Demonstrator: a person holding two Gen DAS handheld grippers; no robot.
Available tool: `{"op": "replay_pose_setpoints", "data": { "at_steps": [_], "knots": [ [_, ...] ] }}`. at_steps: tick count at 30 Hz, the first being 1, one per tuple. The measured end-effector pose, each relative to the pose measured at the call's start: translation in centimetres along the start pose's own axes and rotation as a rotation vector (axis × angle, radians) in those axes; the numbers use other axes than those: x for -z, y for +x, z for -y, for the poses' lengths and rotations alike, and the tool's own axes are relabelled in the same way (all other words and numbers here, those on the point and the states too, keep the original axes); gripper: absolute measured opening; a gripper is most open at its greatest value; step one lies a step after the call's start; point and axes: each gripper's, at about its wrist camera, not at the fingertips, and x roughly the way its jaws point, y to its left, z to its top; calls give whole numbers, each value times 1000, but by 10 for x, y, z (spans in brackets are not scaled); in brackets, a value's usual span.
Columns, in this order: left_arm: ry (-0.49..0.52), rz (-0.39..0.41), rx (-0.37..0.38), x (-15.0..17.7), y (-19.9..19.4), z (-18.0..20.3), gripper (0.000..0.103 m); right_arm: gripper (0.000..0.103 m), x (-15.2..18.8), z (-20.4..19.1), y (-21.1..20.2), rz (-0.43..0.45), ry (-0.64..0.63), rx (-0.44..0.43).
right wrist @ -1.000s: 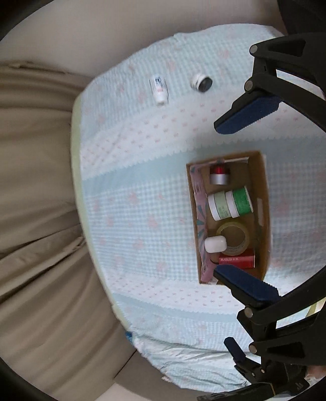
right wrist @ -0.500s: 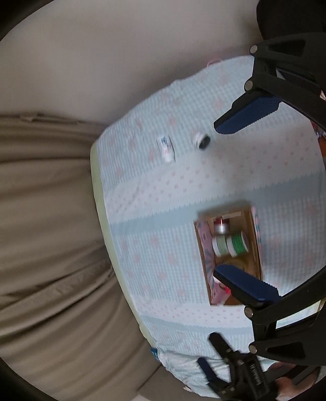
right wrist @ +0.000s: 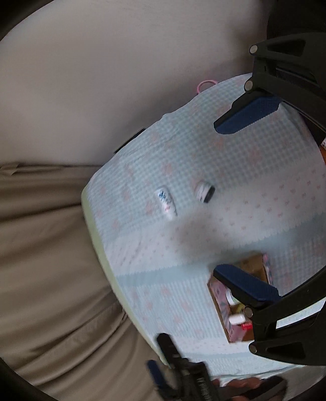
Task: Organize rigid objects
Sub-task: 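Withdraw both grippers from the box toward the white bottle and black jar, then grasp the white bottle with the left gripper while the right grasps the black-lidded jar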
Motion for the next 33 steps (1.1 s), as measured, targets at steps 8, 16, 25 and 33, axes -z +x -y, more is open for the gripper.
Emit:
{"op": "replay_pose_setpoints", "data": {
  "at_steps": [8,16,25,33],
  "knots": [
    [199,-122,112,-42,116,58,103,103,-9,37,84,-108,116,-9],
    [388,-284,195,-34,252,95,103,103,6,42,175,-191,243,-62],
    [555,-423,205,-7,371,115,93,102,22,36,280,-269,439,-72],
    [642,-470,214,16,412,127,72,79,31,42,334,-341,559,-17]
  ]
}}
